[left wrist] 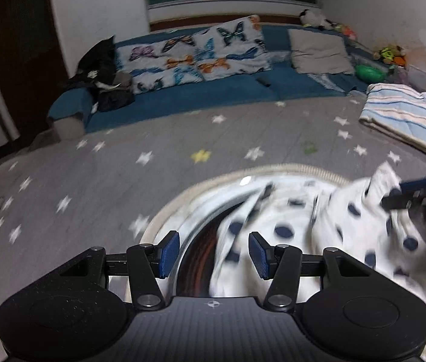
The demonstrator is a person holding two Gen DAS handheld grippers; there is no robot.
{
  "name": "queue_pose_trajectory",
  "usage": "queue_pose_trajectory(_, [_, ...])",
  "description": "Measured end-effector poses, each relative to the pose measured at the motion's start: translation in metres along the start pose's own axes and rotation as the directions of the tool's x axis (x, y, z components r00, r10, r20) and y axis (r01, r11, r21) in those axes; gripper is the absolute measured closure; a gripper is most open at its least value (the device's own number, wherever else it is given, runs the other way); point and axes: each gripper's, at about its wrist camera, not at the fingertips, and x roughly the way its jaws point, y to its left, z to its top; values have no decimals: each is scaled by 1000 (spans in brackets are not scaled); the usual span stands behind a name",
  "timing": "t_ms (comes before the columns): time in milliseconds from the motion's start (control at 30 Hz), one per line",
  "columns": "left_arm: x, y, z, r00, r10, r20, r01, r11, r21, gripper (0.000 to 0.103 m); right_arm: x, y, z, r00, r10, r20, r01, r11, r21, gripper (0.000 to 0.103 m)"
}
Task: Fold clothes
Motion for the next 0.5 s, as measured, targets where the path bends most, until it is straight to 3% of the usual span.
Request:
queue_pose_trajectory(200, [39,-19,29,996,-83,23,80,992,93,49,6,-5,1,1000,26,-4,-25,1000,15,75])
queue_pose_trajectory(333, [66,-33,35,990,-138,-33,141,982,124,49,8,-9,2,999,42,-2,-42,999,27,92])
queue_pose_trajectory(500, [83,-39,34,979,-188,-81,199,967,158,59,0,-12,4,998,52,22,-52,998,20,98])
